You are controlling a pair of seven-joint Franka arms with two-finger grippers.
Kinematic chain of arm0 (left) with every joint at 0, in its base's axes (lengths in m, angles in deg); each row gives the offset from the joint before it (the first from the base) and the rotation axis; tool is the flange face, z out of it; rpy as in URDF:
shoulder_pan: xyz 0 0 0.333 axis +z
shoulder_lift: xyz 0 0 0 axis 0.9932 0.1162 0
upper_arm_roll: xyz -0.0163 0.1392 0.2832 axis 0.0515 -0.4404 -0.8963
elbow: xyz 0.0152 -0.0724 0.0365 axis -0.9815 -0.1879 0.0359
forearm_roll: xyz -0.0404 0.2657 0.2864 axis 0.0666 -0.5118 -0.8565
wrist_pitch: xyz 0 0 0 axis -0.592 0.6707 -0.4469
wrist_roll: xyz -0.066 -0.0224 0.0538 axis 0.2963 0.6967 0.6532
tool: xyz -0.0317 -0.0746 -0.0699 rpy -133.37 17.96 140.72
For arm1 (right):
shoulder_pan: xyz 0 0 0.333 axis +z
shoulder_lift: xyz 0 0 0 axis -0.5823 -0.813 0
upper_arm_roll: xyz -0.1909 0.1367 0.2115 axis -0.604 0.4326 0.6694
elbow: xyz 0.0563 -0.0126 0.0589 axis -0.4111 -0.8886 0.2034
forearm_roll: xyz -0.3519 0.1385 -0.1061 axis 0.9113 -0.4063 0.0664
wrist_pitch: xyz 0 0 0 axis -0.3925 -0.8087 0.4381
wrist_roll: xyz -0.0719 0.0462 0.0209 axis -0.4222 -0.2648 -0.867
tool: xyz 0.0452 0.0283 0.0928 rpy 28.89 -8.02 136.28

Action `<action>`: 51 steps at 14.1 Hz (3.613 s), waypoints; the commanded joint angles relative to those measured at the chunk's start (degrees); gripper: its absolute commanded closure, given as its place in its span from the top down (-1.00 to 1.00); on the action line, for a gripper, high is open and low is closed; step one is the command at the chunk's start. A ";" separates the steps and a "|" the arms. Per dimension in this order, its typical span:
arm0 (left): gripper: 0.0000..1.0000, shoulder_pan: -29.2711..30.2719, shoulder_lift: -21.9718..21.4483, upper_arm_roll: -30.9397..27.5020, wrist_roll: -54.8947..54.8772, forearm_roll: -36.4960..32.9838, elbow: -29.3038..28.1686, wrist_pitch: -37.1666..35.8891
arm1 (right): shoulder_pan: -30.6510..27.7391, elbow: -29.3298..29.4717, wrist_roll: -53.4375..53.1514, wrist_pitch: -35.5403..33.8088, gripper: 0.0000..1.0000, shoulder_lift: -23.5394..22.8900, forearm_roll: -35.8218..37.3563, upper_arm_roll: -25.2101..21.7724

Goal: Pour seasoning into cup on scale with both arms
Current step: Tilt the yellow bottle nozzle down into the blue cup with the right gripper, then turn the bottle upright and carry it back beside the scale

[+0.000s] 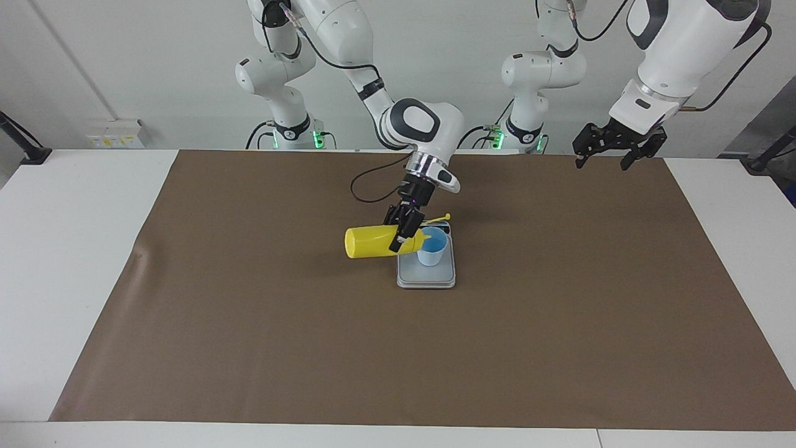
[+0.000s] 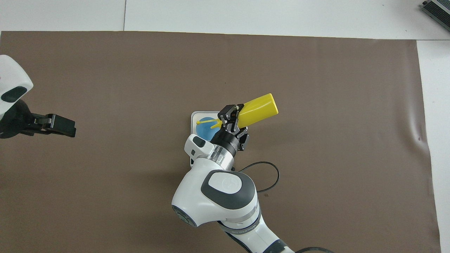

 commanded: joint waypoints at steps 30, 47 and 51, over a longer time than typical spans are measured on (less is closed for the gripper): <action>1.00 -0.28 -2.13 -1.12 -3.28 -0.31 -2.59 2.35 | -16.88 -2.42 2.67 11.75 -1.00 13.06 -48.58 0.08; 1.00 -0.11 -2.13 -1.21 -3.37 -0.22 -2.59 2.36 | -45.78 -14.55 79.98 18.63 -1.00 15.88 -126.81 -0.09; 1.00 -0.11 -2.13 -1.21 -3.37 -0.22 -2.59 2.36 | -52.46 -16.12 99.48 9.93 -1.00 15.53 -142.44 -0.18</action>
